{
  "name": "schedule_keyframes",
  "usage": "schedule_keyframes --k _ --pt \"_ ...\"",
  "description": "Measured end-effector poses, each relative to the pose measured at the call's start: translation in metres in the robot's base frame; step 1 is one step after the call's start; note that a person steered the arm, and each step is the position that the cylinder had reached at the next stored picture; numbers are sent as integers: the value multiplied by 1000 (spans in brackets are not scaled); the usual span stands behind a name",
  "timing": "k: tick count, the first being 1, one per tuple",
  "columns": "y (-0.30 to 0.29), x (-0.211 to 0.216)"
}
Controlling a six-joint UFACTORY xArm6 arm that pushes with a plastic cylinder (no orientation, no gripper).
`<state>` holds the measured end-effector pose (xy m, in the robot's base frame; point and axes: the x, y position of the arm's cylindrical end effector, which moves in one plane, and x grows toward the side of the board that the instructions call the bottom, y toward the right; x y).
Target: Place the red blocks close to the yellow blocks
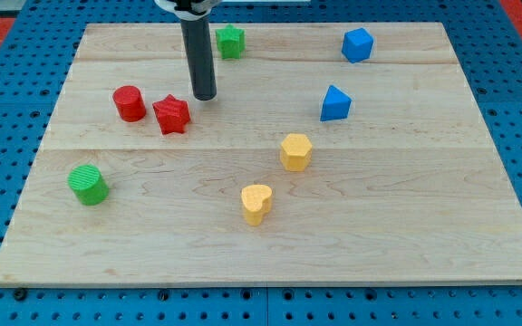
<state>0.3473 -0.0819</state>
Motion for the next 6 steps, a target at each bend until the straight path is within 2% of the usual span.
schedule_keyframes --k 2,3,4,5,6 --pt "-8 -5" --pt "-19 11" --pt "-11 46" --pt "-15 25" --pt "-59 28"
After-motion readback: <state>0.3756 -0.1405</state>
